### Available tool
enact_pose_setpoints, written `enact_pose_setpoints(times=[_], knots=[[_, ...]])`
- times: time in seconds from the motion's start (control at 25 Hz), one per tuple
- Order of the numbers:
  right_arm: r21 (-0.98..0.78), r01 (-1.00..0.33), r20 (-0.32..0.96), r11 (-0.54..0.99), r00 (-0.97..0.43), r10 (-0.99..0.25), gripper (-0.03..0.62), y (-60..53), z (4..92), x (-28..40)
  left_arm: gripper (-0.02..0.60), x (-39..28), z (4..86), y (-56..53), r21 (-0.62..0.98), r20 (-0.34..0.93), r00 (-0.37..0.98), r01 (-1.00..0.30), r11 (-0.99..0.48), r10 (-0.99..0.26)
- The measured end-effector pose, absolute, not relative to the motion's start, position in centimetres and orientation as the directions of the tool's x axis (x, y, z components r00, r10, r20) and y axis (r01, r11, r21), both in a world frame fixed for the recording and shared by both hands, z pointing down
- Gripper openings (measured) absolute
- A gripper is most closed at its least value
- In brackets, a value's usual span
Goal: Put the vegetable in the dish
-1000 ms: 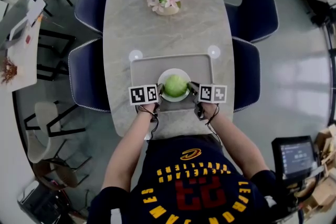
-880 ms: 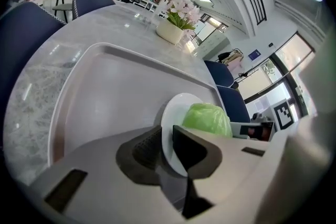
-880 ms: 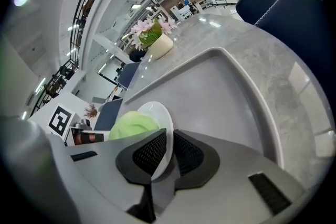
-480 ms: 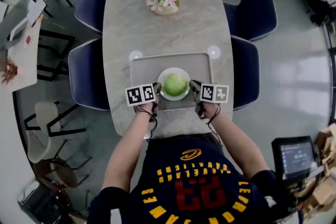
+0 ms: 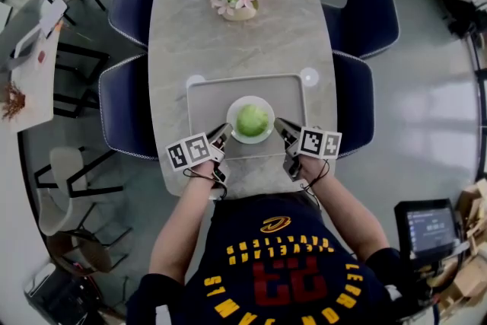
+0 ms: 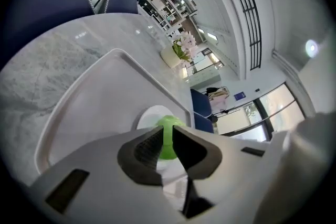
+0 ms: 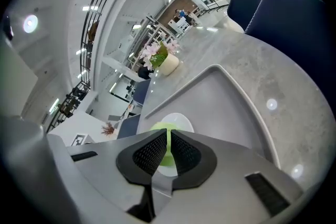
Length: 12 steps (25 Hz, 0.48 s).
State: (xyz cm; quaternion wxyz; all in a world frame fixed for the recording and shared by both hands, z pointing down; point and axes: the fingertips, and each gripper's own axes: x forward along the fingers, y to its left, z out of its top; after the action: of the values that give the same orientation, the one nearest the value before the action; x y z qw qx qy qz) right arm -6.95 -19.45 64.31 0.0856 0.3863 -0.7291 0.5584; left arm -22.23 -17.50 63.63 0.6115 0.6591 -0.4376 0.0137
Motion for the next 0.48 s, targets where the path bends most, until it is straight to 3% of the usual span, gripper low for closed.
enact_pose_setpoints(times=[0.28,0.48], knots=[[-0.864,-0.483,0.369,0.14,-0.798,-0.477,0.026,-17.4,58.4,-8.6,0.029,-19.9,58.5,-14.9,0.899,0.392,0.696,-0.428,0.091,-0.602],[-0.88,-0.426,0.291,0.211,-0.834,-0.469,0.02,-15.7,54.9,-9.6,0.017,-18.8,56.3,-13.5,0.905,0.362,0.713,-0.424,0.043,-0.601]])
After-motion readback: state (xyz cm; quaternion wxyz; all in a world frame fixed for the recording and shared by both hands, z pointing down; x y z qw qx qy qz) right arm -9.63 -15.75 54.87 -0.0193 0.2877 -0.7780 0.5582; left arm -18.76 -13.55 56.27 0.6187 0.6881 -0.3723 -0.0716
